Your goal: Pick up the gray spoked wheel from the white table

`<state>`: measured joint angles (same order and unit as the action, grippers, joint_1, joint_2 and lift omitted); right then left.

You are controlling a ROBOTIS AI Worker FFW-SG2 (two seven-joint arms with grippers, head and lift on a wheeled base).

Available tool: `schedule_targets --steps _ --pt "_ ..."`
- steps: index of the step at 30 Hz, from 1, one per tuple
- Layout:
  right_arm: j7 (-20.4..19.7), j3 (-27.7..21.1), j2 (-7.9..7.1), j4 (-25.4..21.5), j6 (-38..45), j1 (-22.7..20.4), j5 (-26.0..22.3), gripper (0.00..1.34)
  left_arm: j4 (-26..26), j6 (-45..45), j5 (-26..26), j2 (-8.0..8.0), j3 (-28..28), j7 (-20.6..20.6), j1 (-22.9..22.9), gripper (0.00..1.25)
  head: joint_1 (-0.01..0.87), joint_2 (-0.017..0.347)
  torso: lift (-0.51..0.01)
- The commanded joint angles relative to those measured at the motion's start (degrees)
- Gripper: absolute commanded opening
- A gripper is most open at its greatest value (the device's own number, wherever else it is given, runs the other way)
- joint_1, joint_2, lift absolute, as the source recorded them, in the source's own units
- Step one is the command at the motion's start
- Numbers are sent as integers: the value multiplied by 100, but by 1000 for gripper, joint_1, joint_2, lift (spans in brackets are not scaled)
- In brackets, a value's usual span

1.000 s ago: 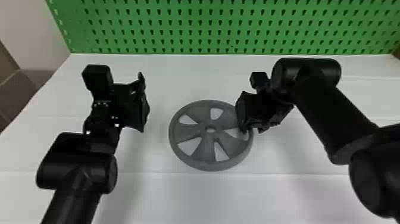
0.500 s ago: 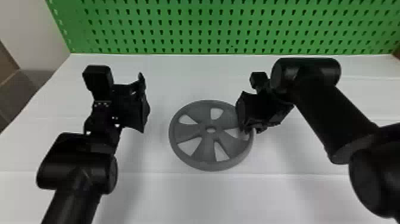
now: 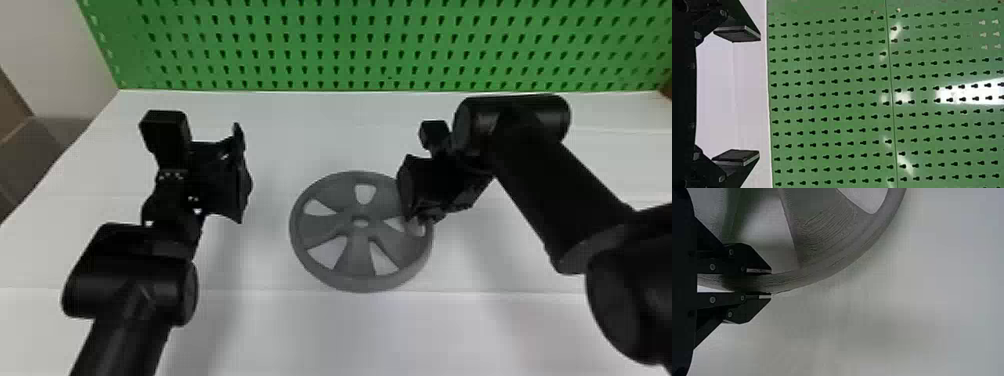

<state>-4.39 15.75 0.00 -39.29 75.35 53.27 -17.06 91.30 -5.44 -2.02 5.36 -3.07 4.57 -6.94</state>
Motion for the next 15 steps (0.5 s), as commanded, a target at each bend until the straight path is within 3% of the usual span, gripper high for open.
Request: schedule_targets --steps 1,15 --pt "0 16 5 0 15 8 10 158 -7 -1 0 0 -9 0 0 1023 782 57 -97" --pt "0 60 5 9 41 35 18 158 -15 -1 0 0 -9 0 -9 1023 782 57 -97"
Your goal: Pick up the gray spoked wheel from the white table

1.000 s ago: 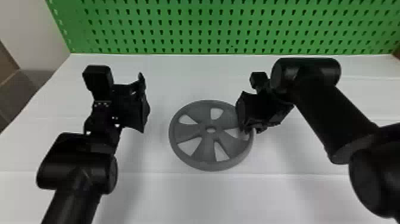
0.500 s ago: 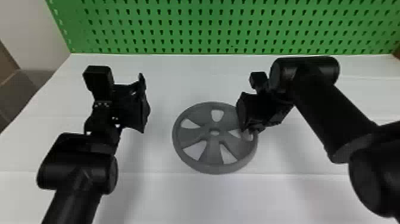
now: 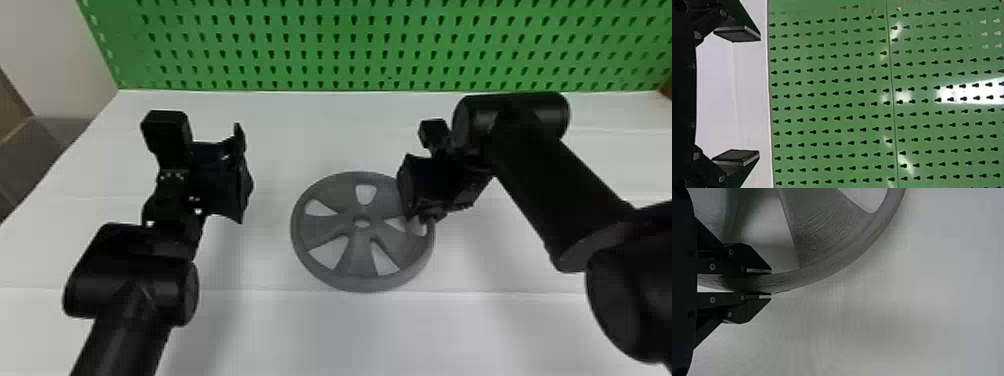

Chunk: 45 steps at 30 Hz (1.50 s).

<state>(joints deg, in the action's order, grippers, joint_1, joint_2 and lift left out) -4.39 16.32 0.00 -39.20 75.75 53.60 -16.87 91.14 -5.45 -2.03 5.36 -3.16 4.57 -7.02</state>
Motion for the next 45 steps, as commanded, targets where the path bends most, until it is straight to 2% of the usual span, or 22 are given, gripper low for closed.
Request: schedule_targets --steps 1,13,18,25,30,45 --pt "-1 2 5 0 1 1 0 158 0 0 1 0 0 0 -2 1023 782 57 -97" --pt "-1 -129 5 -158 -78 45 0 158 0 35 -8 9 88 0 69 1023 782 57 -97" --pt "-1 -367 5 -694 -245 -104 255 158 0 70 -52 35 105 0 95 1023 782 57 -97" --pt "-1 -604 5 -1502 -447 -403 255 158 26 70 -87 70 114 0 122 1022 782 57 -97" --pt "8 -745 5 -1898 -623 -588 263 158 44 70 -87 70 132 0 139 1022 782 57 -97" --pt "8 -964 5 -3067 -2064 -1423 299 158 70 70 -104 70 149 0 165 1022 782 57 -97"
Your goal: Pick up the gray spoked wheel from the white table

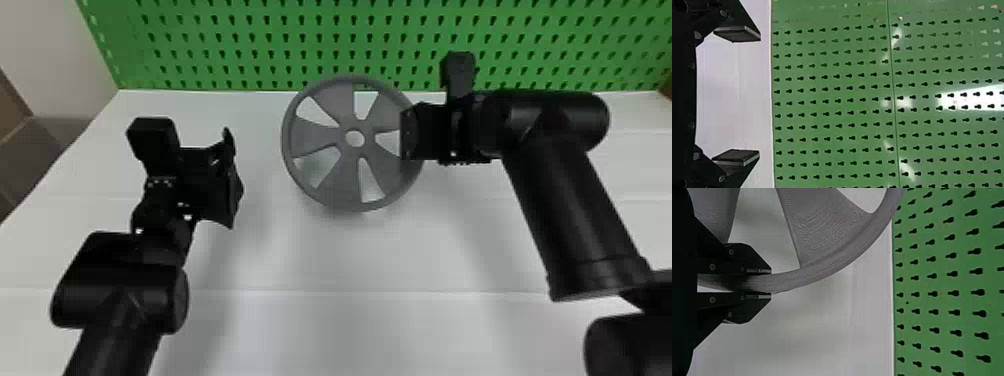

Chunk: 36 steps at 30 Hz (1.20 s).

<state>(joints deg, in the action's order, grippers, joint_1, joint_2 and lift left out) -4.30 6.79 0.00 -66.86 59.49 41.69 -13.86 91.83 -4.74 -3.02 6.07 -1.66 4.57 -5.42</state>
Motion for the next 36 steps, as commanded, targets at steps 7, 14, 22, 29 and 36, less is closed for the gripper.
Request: schedule_targets --steps 7,14,22,29,36 --pt "-1 50 -18 -732 -1194 -600 24 158 10 9 -14 0 -1 0 6 1022 782 57 -97" --pt "34 24 -88 -1163 -2038 -987 252 157 10 26 -41 0 8 0 6 1020 782 57 -97" --pt "96 -91 -79 -1400 -3067 -1444 428 157 10 44 -58 -9 -1 0 14 1020 782 57 -97" --pt "122 -170 -79 -1585 -3858 -1804 622 155 10 70 -93 -9 -10 0 14 1020 782 57 -97" --pt "122 -187 -114 -1716 -4640 -2147 701 155 10 88 -120 -9 -18 0 23 1020 782 57 -97"
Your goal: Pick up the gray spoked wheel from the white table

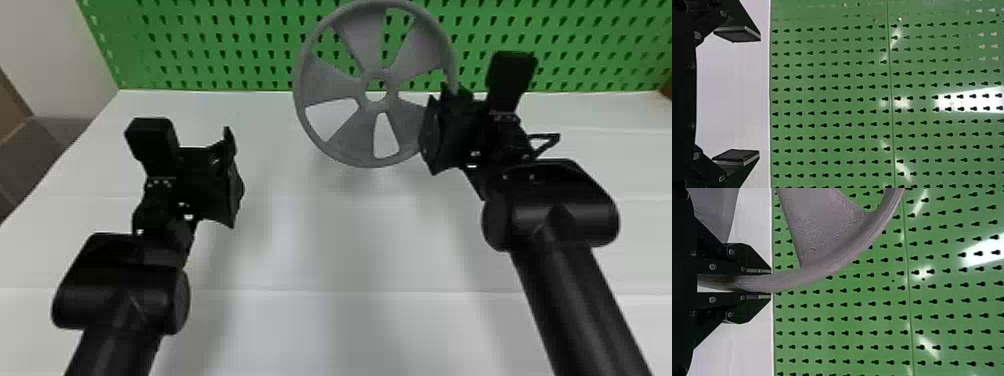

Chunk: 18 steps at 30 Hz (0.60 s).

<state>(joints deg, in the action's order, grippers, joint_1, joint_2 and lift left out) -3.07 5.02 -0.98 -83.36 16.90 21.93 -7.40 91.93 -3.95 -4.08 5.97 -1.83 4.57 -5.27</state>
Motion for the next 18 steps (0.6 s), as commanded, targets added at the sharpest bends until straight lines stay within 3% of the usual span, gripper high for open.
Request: schedule_targets --steps 1,18 --pt "0 -18 -16 -75 -495 -216 72 155 0 9 -22 0 -1 0 8 1020 782 57 -97" --pt "-9 -229 90 -172 -1795 -822 353 155 0 9 -57 -9 -10 0 17 1020 782 57 -97"
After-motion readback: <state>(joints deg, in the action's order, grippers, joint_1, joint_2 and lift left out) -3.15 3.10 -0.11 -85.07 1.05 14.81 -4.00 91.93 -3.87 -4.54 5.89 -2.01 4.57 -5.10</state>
